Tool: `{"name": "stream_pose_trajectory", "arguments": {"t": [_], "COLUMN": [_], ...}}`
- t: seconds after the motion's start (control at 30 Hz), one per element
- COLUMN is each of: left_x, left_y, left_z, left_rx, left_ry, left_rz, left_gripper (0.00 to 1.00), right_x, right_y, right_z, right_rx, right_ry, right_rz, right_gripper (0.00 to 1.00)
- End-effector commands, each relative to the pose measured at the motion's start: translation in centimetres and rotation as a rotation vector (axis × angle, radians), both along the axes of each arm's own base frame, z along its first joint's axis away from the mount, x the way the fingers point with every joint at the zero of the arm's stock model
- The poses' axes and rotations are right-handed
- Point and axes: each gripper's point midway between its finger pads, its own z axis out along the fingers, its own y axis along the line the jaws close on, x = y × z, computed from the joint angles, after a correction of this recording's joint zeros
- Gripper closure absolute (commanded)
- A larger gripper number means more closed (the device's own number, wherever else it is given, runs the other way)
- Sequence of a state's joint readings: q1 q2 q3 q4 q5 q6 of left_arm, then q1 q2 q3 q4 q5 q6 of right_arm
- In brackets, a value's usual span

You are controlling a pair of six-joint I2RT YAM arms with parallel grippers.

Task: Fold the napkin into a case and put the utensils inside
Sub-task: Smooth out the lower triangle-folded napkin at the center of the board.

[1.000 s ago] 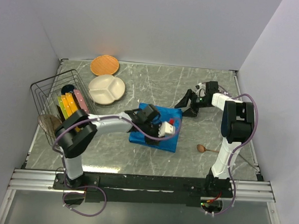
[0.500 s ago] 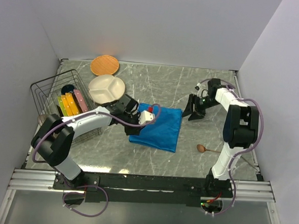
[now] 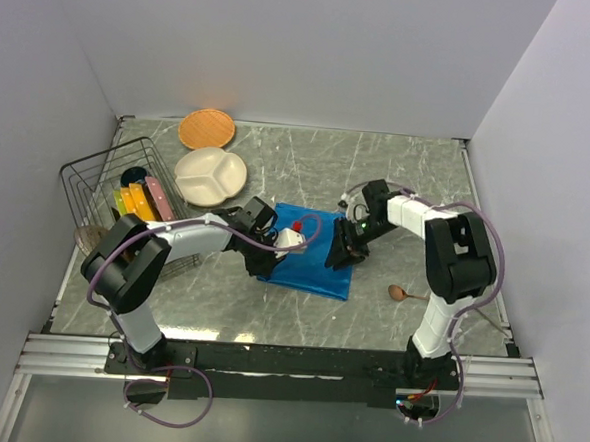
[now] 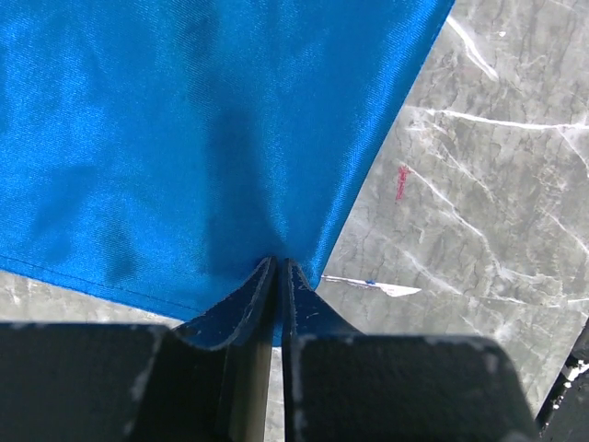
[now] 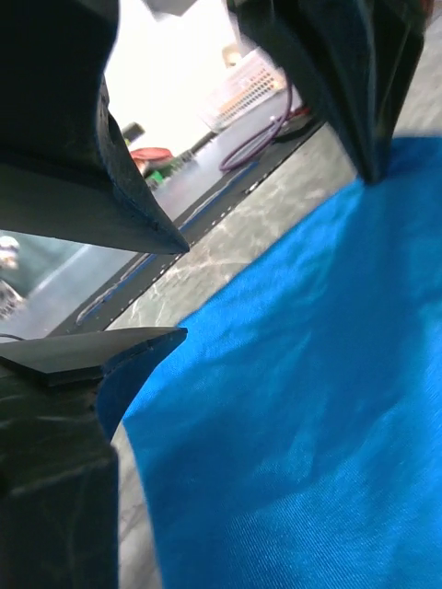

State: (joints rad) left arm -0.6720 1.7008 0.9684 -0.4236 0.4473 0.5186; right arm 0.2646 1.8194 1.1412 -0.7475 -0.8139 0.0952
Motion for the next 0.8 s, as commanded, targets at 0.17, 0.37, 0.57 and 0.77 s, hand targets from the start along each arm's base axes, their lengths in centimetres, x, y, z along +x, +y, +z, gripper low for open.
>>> {"name": "stream_pose_trajectory", "arguments": {"t": [0.17,0.37,0.57,0.77], "left_x": [-0.9,3.2,8.2,11.6], "left_y": [0.8,-0.9,-1.6,-1.5], "left_z": [0.3,7.7,17.8,30.1], "left_rx": [-0.003,-0.202,-0.392,-0.672], "left_ry": [0.044,-0.022,-0.189,-0.321], "left_rz": [0.073,0.226,0.351,0.511], "left_gripper": [0.75,0.58,0.26,0.01], "right_x": [1.3,6.5,7.7,10.1], "right_y": [-2.1,-2.5,-0.5,-0.6], "right_z": [-4.8,-3.6,5.3,18.5], "right_rx": [-0.141,-0.174,0.01,0.123], "right_ry": [0.027,-0.108,-0.298,-0.765], "right_rz": [-0.004,0.027,0.109,0.068], "right_gripper": [0.57,0.56,0.44,0.0]}}
